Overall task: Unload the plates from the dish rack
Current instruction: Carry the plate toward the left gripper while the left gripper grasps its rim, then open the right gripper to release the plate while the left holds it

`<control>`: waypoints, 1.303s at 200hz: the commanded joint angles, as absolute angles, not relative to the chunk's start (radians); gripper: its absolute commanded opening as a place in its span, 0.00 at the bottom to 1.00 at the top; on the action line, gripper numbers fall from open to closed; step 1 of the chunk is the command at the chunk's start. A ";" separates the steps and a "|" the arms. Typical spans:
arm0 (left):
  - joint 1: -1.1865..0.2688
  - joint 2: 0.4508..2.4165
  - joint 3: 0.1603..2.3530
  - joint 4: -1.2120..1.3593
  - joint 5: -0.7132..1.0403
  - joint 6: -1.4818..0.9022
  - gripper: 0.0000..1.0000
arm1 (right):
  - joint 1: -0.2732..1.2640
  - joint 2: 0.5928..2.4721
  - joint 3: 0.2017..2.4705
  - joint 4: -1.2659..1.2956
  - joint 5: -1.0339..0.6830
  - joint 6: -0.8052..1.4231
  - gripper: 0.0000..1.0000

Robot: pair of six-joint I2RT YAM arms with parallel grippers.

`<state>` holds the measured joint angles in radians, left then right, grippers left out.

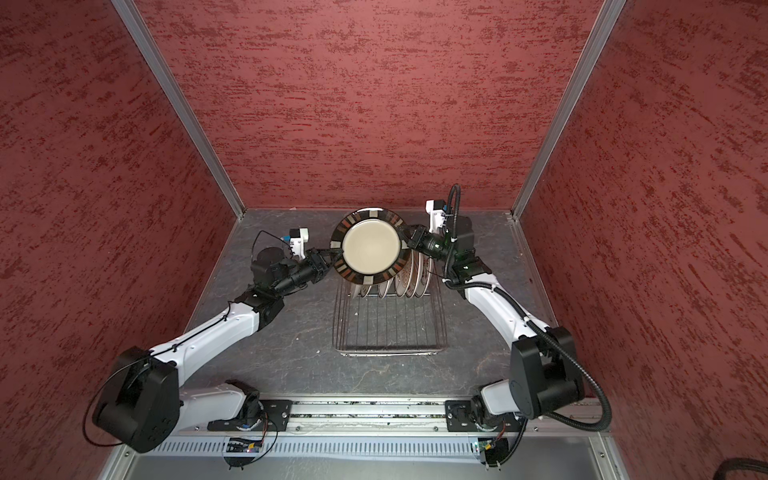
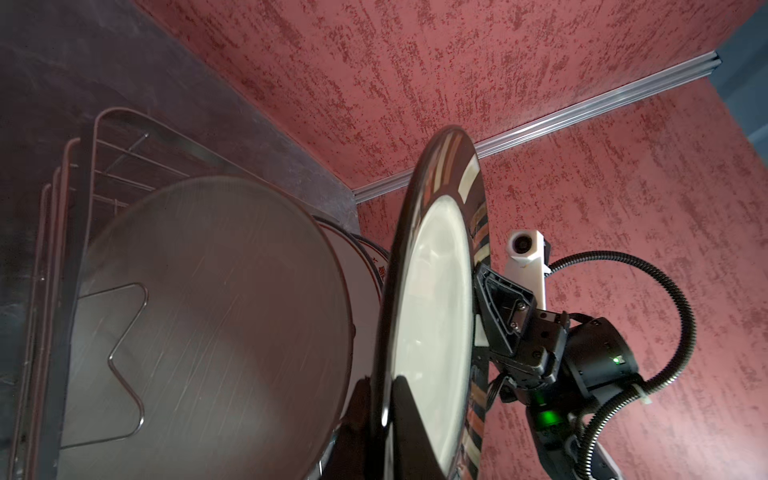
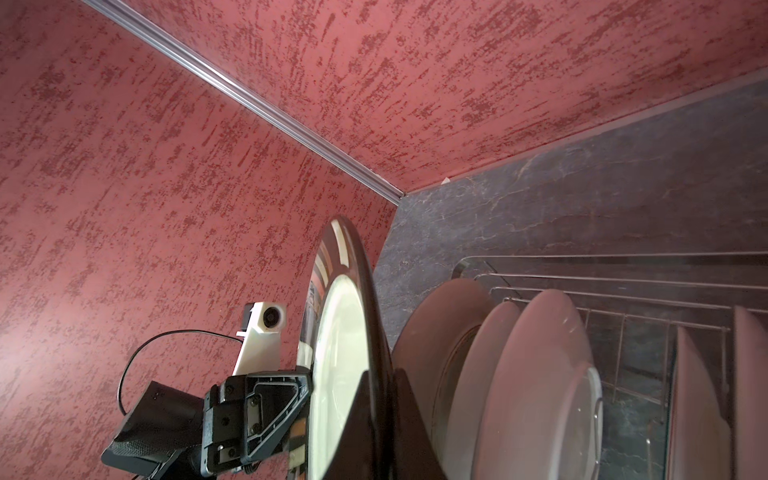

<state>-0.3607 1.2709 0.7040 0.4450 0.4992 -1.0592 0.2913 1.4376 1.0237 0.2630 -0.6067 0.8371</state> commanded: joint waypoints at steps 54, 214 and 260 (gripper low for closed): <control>-0.397 1.076 0.602 0.515 0.551 -1.013 0.20 | 0.394 1.300 0.966 0.424 -0.568 0.824 0.00; -0.436 0.988 0.509 0.592 0.512 -1.083 0.00 | 0.416 1.361 0.925 0.476 -0.651 0.821 0.06; -0.402 1.021 0.517 0.647 0.546 -1.154 0.00 | 0.417 1.341 0.905 0.483 -0.657 0.819 0.34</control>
